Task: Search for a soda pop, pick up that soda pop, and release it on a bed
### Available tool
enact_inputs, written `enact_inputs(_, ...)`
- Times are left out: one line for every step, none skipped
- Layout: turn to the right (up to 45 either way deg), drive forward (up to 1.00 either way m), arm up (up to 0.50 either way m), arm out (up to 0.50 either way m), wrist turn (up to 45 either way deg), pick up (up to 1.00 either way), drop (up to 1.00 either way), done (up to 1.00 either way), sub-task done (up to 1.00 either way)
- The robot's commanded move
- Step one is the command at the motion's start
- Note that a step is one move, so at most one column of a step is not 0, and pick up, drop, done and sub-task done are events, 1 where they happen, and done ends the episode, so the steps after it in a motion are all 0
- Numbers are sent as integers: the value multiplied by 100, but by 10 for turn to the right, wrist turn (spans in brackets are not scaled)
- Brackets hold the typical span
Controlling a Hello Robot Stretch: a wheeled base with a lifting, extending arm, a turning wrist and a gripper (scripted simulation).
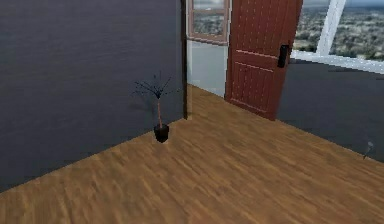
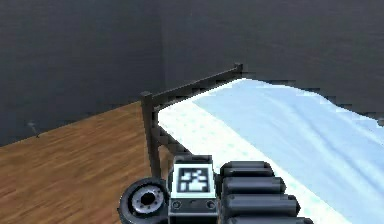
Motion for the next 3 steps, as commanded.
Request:
enact_inputs(-30,0,0,0,0,0,0,0,0)
enact_inputs(450,0,0,0,0,0,0,0,0)
enact_inputs(450,0,0,0,0,0,0,0,0)
